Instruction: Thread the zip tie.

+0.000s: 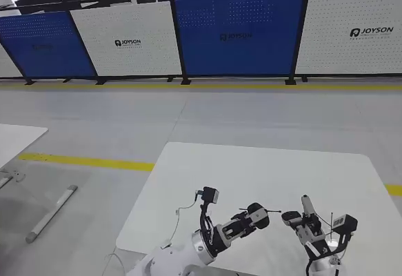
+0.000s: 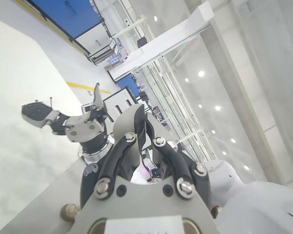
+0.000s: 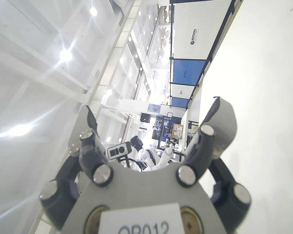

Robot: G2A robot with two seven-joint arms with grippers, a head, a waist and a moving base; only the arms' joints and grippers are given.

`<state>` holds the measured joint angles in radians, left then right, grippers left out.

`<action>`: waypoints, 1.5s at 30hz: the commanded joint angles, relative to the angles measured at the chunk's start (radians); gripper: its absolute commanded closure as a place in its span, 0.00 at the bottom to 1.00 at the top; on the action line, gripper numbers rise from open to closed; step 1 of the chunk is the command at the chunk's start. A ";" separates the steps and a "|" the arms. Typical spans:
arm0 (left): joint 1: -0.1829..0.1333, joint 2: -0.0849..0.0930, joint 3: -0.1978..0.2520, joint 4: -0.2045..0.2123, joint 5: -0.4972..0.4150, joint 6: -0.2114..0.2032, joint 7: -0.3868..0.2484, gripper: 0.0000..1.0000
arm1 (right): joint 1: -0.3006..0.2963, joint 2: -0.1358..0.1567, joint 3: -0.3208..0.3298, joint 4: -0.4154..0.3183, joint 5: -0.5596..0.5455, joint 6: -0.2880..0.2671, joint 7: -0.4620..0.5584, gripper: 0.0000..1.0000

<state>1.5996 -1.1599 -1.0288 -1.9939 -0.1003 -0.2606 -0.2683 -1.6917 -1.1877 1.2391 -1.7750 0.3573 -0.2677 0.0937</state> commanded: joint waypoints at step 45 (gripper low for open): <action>-0.021 -0.005 0.034 0.067 0.003 0.050 -0.002 1.00 | 0.042 0.064 0.310 -0.097 -0.474 0.269 0.308 0.00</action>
<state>1.5783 -1.1648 -0.9945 -1.9269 -0.0971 -0.2105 -0.2703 -1.6574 -1.1277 1.5342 -1.8729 -0.1071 0.0094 0.3462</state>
